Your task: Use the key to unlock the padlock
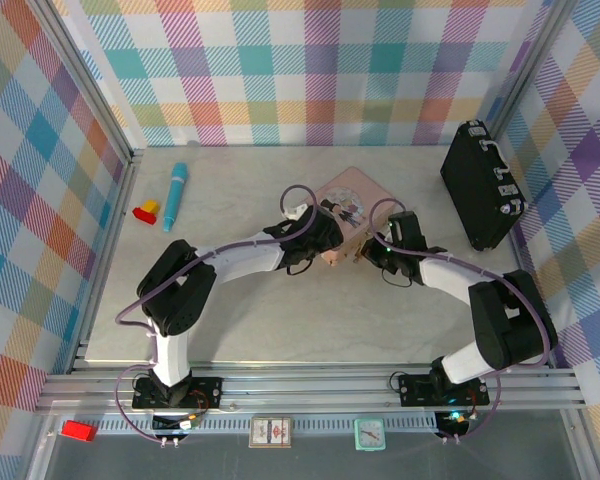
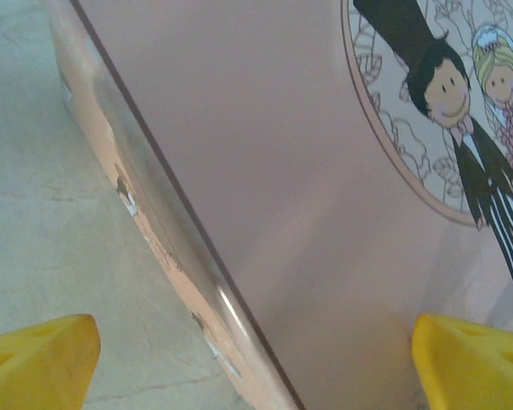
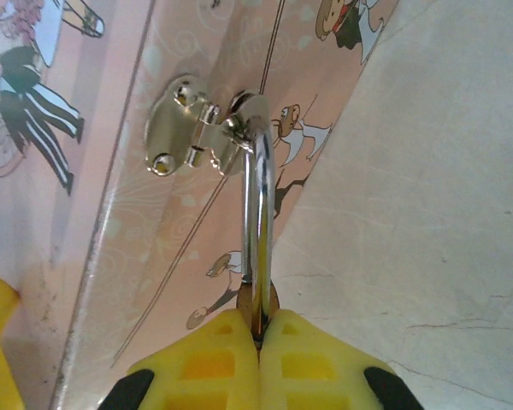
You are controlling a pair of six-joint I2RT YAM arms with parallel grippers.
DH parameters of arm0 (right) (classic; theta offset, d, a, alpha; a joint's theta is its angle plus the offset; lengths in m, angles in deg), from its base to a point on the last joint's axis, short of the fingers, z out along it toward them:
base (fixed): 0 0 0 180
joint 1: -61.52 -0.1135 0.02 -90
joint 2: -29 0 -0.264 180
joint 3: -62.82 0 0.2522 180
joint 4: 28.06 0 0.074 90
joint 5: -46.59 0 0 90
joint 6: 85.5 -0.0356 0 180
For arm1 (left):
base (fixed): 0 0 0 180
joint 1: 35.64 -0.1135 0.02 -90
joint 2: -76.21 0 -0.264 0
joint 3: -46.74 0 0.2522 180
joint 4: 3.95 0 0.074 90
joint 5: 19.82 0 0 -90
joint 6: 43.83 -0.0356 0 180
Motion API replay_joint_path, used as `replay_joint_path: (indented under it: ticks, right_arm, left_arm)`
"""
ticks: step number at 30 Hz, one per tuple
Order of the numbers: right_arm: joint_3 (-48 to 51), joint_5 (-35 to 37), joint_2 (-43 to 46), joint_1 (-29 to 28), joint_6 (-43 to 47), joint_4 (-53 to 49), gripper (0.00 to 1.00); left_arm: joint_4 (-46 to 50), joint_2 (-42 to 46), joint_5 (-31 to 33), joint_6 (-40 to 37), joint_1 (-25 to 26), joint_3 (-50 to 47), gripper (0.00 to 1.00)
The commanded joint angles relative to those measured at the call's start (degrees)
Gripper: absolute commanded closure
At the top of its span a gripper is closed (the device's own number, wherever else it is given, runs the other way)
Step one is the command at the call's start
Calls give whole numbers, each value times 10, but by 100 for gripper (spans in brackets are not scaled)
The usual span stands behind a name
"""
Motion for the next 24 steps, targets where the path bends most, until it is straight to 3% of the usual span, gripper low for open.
replay_joint_path:
  ticks: [1,5,14,24]
  right_arm:
    - [1,24,16,-10,35,-40,100]
    - [-46,110,4,-10,88,-147,100]
    - [-124,231,-48,-9,138,-226,100]
    - [-131,178,-52,-14,112,-164,100]
  left_arm:
    - [67,-28,11,-22,-9,29,5]
    - [93,-50,25,-21,-11,34,5]
    - [85,-53,21,-8,-10,-13,8]
    - [60,-42,9,0,-7,-42,9]
